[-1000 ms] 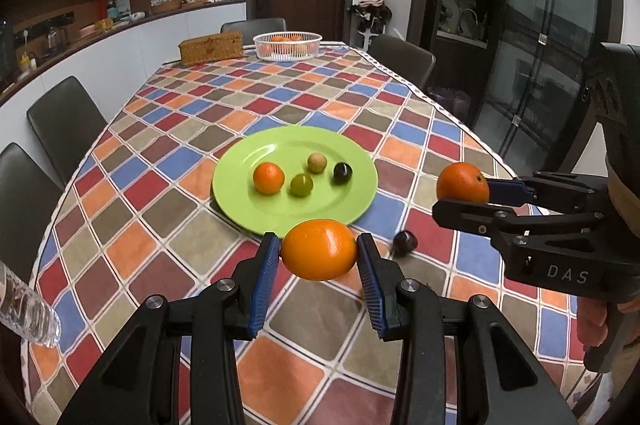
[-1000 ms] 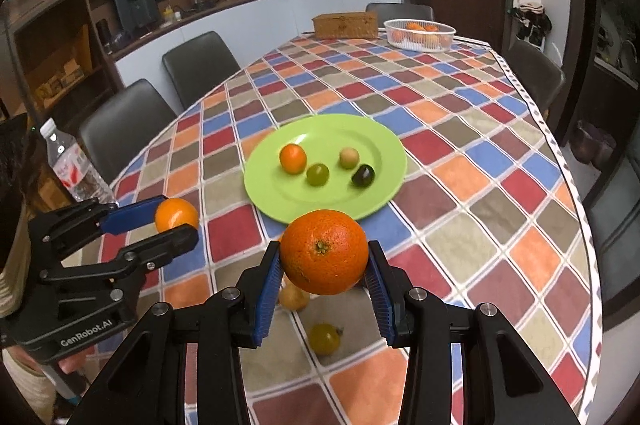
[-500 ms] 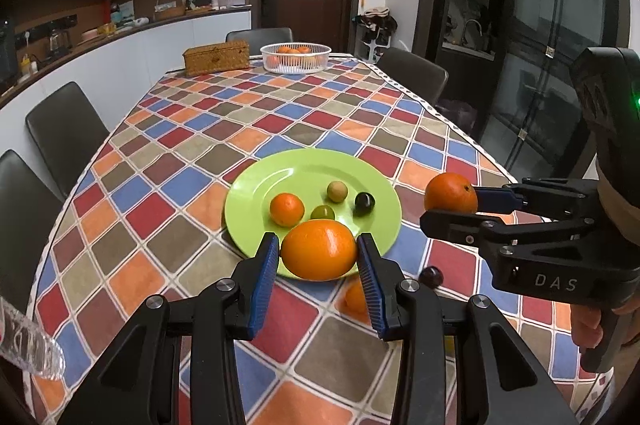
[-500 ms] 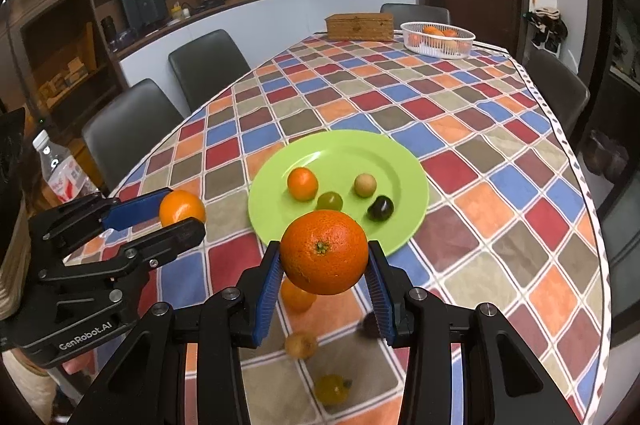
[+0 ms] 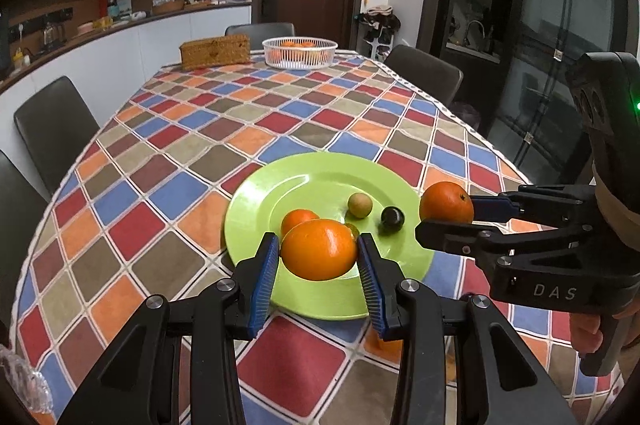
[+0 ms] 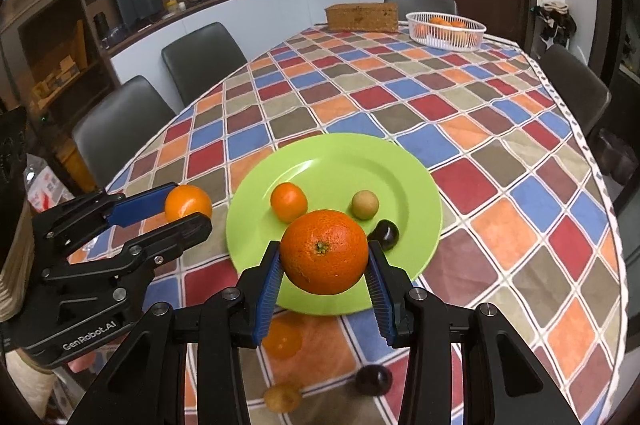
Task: Organize fruits
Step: 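Carry both fruits onto the green plate and open both grippers, then withdraw both open grippers from the plate toward the remaining fruits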
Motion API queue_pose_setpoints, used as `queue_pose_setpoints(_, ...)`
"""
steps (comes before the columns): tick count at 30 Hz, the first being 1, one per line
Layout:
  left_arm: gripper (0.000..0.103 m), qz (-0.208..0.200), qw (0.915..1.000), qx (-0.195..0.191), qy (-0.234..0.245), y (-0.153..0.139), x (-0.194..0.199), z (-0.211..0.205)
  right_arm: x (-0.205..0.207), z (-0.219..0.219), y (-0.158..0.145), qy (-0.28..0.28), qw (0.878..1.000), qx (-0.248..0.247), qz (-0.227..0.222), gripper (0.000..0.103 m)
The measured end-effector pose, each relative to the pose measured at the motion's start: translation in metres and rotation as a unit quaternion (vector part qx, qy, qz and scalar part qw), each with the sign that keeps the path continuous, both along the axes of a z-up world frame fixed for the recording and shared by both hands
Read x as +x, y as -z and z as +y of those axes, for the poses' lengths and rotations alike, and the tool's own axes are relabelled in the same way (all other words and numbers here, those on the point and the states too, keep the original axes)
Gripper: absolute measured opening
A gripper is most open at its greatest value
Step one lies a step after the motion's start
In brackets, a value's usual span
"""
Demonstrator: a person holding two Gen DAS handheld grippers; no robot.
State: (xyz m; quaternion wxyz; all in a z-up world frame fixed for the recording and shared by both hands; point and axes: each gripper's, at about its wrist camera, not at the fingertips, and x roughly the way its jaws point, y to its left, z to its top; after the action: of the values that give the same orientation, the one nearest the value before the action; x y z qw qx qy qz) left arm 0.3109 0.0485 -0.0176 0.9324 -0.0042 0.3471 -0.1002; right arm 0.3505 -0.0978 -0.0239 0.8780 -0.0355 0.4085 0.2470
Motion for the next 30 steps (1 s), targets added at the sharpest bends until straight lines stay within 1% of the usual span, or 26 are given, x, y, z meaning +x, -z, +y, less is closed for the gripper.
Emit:
queue_pose_setpoints(5, 0.039, 0.028, 0.9994, -0.019, 0.006, 0.016, 0.015, 0.003, 0.014, 0.003, 0.015, 0.004, 1.0, -0.002, 0.015, 0.042)
queue_pose_setpoints(13, 0.039, 0.058, 0.9978, -0.03, 0.012, 0.033, 0.033, 0.003, 0.028, 0.007, 0.03, 0.002, 0.999, -0.016, 0.031, 0.042)
queue_pose_setpoints(17, 0.041, 0.057, 0.9981, -0.018, 0.011, 0.034, 0.034, 0.001, 0.03, 0.007, 0.033, 0.003, 0.999, -0.018, 0.034, 0.042)
queue_pose_setpoints(19, 0.048, 0.057, 0.9982, -0.019, 0.011, 0.033, 0.034, 0.001, 0.032, 0.007, 0.035, 0.005, 0.999, -0.019, 0.035, 0.042)
queue_pose_setpoints(20, 0.048, 0.055, 0.9982, -0.019, 0.01, 0.032, 0.033, 0.001, 0.032, 0.007, 0.036, 0.006, 0.999, -0.021, 0.035, 0.042)
queue_pose_setpoints(22, 0.049, 0.055, 0.9983, -0.017, 0.006, 0.031, 0.033, 0.003, 0.034, 0.006, 0.037, 0.01, 0.999, -0.026, 0.037, 0.045)
queue_pose_setpoints(23, 0.049, 0.055, 0.9984, -0.016, 0.002, 0.029, 0.032, 0.004, 0.034, 0.006, 0.037, 0.013, 0.999, -0.026, 0.037, 0.049)
queue_pose_setpoints(24, 0.049, 0.055, 0.9984, -0.015, -0.001, 0.029, 0.031, 0.005, 0.033, 0.004, 0.036, 0.016, 0.999, -0.023, 0.034, 0.05)
queue_pose_setpoints(29, 0.051, 0.042, 0.9991, -0.003, -0.009, 0.018, 0.017, 0.005, 0.025, 0.002, 0.029, 0.018, 0.999, -0.026, 0.023, 0.05)
queue_pose_setpoints(30, 0.052, 0.039, 0.9992, -0.003, -0.008, 0.016, 0.014, 0.005, 0.022, 0.001, 0.026, 0.02, 0.999, -0.027, 0.019, 0.05)
